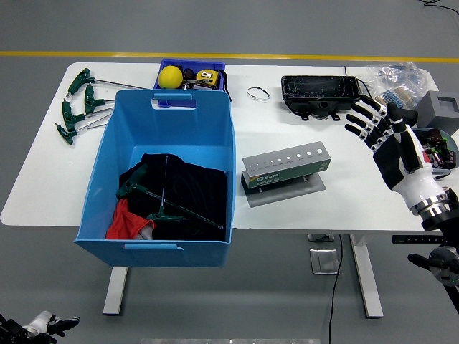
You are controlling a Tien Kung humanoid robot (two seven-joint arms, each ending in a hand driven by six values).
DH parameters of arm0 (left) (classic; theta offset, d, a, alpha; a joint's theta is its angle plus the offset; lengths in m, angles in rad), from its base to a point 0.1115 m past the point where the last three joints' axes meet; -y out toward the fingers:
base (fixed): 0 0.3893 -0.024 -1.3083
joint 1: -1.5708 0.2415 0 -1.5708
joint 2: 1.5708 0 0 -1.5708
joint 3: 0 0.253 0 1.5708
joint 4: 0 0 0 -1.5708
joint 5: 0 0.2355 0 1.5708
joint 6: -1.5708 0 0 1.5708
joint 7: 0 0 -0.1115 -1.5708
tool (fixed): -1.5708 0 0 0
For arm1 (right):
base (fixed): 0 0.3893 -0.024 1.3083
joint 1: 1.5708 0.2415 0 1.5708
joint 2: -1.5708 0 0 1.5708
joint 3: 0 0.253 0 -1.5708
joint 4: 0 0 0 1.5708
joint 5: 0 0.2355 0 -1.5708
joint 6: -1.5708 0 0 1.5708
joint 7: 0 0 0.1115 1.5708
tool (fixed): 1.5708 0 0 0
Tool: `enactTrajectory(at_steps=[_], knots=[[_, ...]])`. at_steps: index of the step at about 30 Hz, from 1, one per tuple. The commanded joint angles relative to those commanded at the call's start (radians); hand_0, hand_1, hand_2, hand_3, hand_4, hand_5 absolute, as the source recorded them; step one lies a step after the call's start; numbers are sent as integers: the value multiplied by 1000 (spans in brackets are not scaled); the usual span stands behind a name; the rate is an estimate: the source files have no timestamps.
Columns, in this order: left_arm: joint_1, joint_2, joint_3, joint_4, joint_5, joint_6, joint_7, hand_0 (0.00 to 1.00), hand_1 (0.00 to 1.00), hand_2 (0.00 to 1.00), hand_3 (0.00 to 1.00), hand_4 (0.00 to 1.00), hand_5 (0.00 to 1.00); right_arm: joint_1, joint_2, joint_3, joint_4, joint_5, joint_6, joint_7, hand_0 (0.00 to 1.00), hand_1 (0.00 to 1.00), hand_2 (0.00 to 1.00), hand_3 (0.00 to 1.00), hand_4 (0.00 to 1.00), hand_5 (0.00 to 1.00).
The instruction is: Lift tool from toolbox,place it in box,lift tool from toolbox,place it in box
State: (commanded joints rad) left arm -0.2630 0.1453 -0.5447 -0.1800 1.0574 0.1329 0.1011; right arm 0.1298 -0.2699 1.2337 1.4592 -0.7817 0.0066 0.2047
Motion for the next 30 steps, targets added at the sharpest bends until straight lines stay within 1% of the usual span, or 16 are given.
enactTrajectory(at_steps=[9, 20, 25, 30], knots=[[-1, -2, -20, 0, 14, -3, 1, 705, 661, 676, 628, 659, 669, 2, 0, 1, -1, -2, 1, -2, 803, 759, 797, 808, 998, 859], [-2, 0, -6, 0, 11, 3, 3, 705, 662, 676, 627, 660, 670, 1, -1, 6, -3, 1, -2, -2, 795, 754, 796, 806, 998, 858], [-4, 3, 17, 0, -3, 2, 0, 704, 661, 675, 627, 660, 670, 2, 0, 8, -4, 8, -5, -2, 793, 746, 792, 805, 998, 861], [-1, 2, 17, 0, 1, 4, 2, 705, 662, 675, 628, 660, 670, -2, -1, 12, -5, 10, -5, 0, 791, 746, 790, 804, 998, 866]])
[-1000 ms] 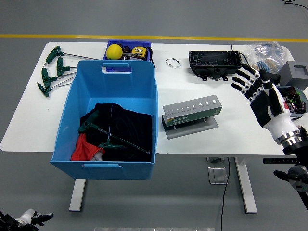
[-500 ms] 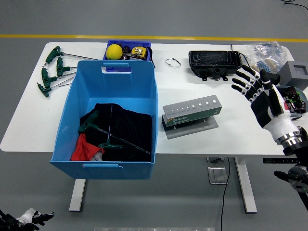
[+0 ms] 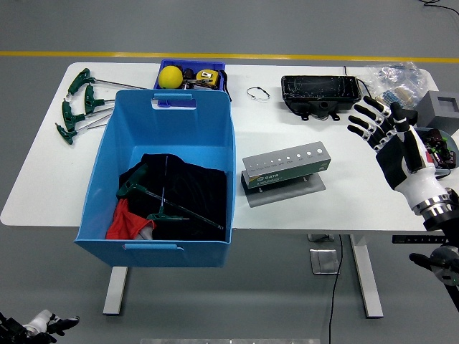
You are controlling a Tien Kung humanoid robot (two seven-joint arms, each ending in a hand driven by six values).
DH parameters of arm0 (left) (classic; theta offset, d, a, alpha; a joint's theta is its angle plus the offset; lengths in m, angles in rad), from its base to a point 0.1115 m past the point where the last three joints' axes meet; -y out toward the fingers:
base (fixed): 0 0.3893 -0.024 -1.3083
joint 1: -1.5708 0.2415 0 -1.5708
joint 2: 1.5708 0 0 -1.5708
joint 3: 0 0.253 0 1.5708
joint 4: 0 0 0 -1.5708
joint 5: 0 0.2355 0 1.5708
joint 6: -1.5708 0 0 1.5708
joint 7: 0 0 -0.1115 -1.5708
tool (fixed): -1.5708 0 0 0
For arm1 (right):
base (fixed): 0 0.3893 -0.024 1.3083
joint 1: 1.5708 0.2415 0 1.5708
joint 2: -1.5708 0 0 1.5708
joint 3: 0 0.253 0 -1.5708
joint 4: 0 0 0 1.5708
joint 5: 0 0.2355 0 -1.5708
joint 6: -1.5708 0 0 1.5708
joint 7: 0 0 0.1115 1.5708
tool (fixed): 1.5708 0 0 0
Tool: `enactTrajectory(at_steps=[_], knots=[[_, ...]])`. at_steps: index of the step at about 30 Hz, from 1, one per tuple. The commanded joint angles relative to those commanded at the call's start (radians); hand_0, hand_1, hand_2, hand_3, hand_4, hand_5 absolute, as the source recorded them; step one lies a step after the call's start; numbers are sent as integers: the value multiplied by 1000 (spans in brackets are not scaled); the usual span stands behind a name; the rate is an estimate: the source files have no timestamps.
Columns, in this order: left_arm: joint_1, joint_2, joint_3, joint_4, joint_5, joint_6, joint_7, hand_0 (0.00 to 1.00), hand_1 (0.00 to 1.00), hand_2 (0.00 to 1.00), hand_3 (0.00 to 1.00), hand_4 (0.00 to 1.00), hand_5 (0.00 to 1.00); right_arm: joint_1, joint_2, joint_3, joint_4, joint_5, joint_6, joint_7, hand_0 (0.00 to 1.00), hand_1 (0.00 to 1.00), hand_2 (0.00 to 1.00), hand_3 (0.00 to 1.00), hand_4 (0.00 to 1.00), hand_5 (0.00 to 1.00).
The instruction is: Lift tool from toolbox,place it in box,lift tool from toolbox,place it in box
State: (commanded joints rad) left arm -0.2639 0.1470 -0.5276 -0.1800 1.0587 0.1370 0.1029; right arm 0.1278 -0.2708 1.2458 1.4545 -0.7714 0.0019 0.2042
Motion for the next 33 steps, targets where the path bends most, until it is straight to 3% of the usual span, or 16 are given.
enactTrajectory(at_steps=[33], knots=[[-18, 5, 106, 0, -97, 7, -17, 702, 661, 675, 627, 659, 668, -10, 34, 70, -14, -13, 5, 10, 791, 741, 788, 802, 998, 892]])
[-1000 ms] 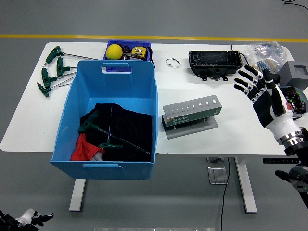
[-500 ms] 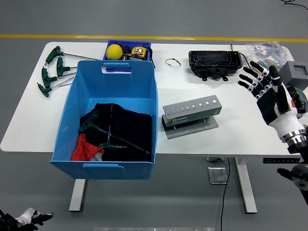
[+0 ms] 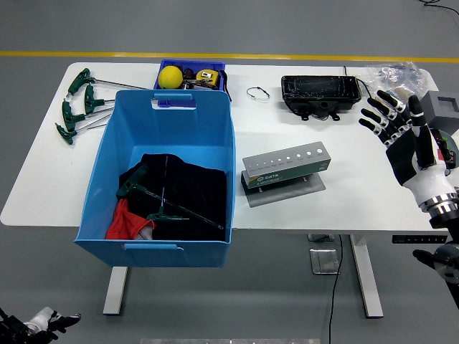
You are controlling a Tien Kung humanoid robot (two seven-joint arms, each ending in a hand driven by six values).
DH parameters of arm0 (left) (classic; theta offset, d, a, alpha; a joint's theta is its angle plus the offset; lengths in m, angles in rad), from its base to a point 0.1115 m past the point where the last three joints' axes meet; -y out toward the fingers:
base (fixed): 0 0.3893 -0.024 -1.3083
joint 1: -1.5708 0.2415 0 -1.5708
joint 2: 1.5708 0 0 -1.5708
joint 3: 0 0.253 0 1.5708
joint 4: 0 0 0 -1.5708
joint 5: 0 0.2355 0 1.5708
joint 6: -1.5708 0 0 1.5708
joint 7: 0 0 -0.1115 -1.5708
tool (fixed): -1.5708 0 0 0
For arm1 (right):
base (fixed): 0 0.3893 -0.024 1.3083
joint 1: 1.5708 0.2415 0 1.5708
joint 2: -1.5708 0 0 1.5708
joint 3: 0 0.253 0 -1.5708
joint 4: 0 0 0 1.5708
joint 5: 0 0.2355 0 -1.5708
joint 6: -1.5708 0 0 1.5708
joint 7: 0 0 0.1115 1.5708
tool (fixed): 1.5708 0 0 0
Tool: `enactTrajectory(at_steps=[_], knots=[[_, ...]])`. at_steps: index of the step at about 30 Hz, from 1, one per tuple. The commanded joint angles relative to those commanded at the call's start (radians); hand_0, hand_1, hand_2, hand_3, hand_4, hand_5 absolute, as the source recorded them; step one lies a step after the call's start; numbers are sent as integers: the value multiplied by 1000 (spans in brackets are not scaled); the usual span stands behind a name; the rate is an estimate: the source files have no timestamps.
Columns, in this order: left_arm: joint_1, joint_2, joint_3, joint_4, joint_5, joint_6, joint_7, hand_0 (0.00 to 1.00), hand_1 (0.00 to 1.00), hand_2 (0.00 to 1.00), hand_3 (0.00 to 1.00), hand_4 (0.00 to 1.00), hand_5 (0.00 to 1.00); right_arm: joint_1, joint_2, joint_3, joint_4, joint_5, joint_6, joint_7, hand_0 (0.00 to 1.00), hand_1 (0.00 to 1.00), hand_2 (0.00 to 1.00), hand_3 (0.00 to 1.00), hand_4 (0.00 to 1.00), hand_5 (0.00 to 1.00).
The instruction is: Lift tool from toolbox,place it in box,lift tool from toolbox,place it in box
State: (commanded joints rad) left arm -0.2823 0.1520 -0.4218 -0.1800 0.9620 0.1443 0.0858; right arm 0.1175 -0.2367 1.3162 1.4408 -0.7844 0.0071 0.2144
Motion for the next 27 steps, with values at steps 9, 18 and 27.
enactTrajectory(at_steps=[9, 18, 27], knots=[[-5, 1, 54, 0, -37, 0, -6, 703, 664, 675, 626, 659, 669, -1, 4, 13, -4, -3, 4, 1, 790, 740, 787, 799, 998, 902], [4, -2, -15, 0, 48, -6, 9, 703, 667, 676, 627, 659, 668, -8, 7, 7, -8, -4, 7, 2, 791, 740, 787, 799, 998, 905], [5, 4, 108, 0, -49, 6, -7, 703, 668, 675, 626, 659, 668, -16, 4, 8, -11, -9, 9, 2, 789, 741, 787, 798, 998, 908]])
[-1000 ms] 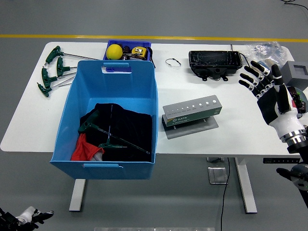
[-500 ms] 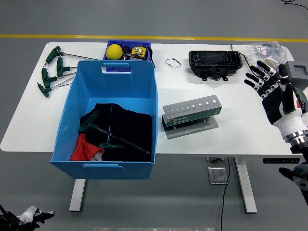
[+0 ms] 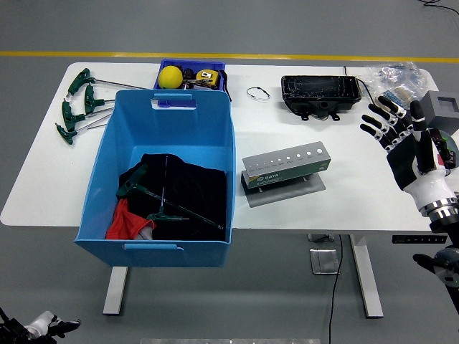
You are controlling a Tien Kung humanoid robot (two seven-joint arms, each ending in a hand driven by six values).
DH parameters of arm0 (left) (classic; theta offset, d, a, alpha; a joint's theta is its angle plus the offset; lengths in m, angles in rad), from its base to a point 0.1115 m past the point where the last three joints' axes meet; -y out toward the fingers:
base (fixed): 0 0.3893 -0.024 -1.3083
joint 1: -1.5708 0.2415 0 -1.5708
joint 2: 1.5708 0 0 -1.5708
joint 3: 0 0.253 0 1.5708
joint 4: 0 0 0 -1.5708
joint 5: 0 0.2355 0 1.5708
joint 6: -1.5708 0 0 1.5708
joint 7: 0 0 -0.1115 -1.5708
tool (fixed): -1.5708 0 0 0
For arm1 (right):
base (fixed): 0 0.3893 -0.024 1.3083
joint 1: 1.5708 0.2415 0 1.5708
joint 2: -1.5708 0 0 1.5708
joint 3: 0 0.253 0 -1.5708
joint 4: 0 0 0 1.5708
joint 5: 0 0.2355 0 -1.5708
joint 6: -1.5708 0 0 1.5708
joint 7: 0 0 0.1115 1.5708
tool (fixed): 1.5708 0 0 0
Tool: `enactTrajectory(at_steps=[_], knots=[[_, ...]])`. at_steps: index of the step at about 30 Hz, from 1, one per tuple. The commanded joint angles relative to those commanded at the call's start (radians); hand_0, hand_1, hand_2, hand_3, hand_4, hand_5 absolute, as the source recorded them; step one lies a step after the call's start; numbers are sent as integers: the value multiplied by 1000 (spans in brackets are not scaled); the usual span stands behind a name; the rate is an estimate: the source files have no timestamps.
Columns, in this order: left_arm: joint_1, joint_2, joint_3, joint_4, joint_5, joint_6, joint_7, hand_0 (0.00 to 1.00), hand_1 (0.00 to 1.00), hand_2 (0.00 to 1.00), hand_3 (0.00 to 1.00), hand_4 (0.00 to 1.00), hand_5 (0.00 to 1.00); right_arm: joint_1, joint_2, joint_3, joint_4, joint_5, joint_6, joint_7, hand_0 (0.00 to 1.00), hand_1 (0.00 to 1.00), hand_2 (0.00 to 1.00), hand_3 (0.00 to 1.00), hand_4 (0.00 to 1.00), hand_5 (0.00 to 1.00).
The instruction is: Lift tool from toolbox,place it in box,lift tool from toolbox,place it in box
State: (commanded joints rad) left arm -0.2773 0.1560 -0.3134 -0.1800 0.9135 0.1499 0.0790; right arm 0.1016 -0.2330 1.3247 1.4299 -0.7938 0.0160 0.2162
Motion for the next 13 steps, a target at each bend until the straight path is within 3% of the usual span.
enactTrajectory(at_steps=[2, 8, 13], knots=[[-1, 1, 35, 0, -29, 3, -4, 703, 668, 675, 626, 659, 668, -3, -5, 3, 3, -3, 1, 0, 789, 741, 787, 798, 998, 908], [3, -2, -56, 0, 67, -2, 10, 701, 668, 675, 626, 659, 668, -14, -7, 10, 8, -8, -3, 2, 790, 741, 787, 800, 998, 908], [9, -3, -35, 0, 56, -1, 6, 699, 668, 675, 626, 658, 667, -11, -6, 8, 8, -20, -2, 2, 790, 741, 788, 805, 998, 907]])
